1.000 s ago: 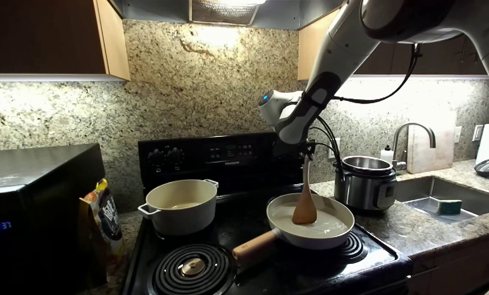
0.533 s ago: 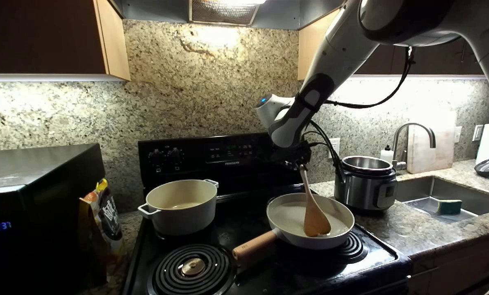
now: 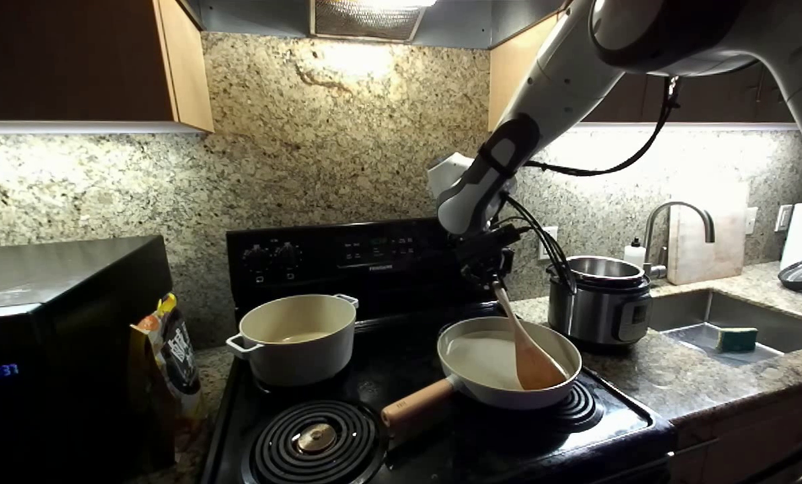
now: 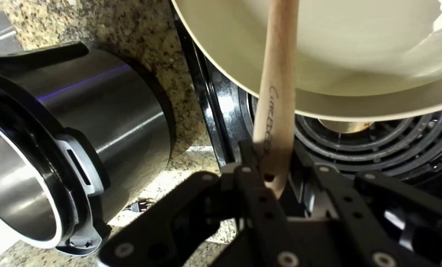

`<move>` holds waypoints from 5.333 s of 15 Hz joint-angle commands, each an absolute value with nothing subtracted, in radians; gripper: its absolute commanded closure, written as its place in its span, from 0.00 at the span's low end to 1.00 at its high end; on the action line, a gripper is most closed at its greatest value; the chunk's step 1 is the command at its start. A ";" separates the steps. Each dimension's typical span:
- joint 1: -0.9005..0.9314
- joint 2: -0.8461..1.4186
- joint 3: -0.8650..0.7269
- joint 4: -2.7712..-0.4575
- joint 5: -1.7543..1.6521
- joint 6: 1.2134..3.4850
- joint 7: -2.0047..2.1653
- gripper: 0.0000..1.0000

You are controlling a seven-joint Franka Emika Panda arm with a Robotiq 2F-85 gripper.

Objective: Use the spatula to stir the water

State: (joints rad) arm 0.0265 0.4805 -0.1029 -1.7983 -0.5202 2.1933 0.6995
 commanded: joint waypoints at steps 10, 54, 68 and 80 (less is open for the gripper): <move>0.052 0.478 -0.133 -1.798 -0.491 2.196 0.666 0.74; 0.075 0.312 -0.228 -2.030 -0.870 2.160 1.846 0.89; 0.032 0.372 -0.198 -1.871 -0.859 1.947 1.921 0.89; 0.045 0.316 -0.144 -2.013 -0.858 1.904 1.969 0.89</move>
